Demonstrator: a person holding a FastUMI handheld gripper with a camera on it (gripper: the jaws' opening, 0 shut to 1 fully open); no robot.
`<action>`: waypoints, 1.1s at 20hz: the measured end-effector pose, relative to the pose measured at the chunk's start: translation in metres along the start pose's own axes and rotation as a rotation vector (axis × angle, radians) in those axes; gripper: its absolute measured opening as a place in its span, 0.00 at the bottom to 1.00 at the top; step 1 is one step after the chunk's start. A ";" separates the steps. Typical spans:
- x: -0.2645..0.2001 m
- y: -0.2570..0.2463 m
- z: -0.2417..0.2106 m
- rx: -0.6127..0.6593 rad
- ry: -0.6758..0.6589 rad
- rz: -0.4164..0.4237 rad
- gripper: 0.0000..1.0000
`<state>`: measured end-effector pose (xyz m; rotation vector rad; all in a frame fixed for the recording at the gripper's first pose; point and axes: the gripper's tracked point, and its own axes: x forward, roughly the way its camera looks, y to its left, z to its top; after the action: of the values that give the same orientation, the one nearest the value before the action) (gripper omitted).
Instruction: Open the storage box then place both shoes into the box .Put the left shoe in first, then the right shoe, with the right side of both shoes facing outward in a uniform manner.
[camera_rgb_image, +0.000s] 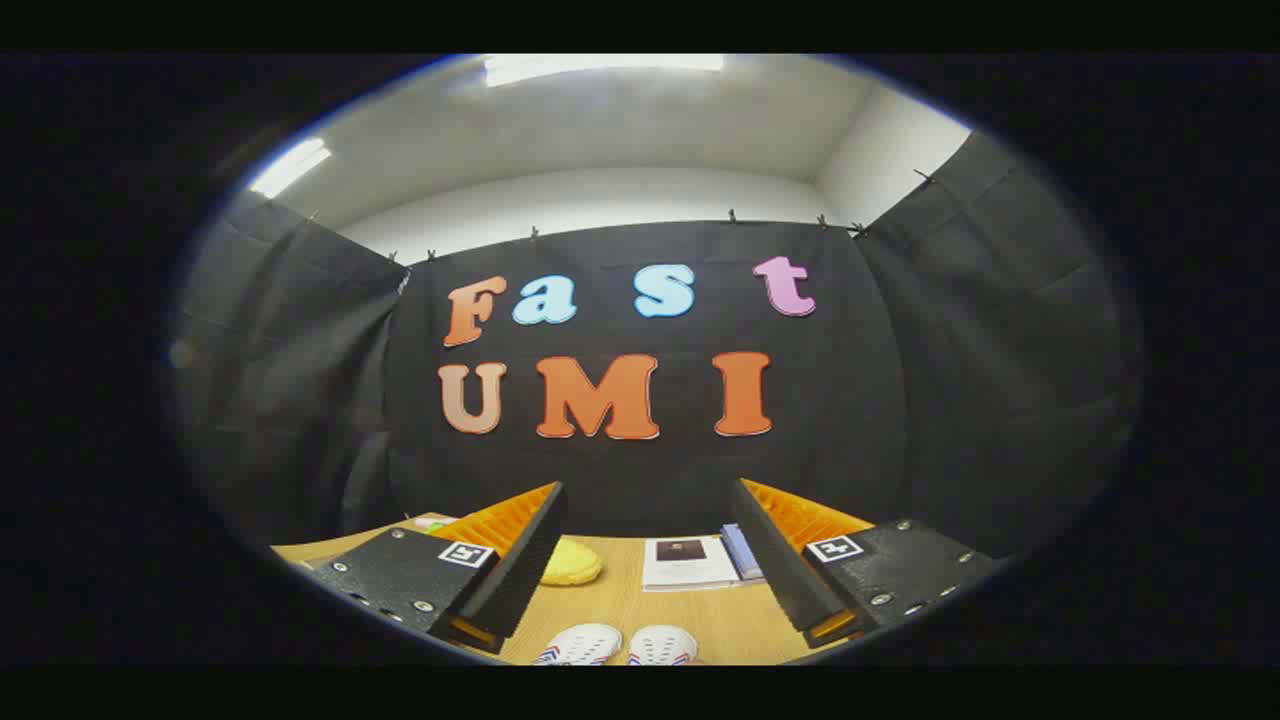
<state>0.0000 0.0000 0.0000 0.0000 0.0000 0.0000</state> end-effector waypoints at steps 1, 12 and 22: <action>0.000 -0.001 0.000 -0.007 -0.001 -0.001 0.97; -0.002 -0.002 -0.006 -0.001 0.021 -0.006 0.98; -0.003 0.036 -0.025 0.052 0.042 0.116 0.98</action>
<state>-0.0031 0.0360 -0.0246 0.0524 0.0421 0.1156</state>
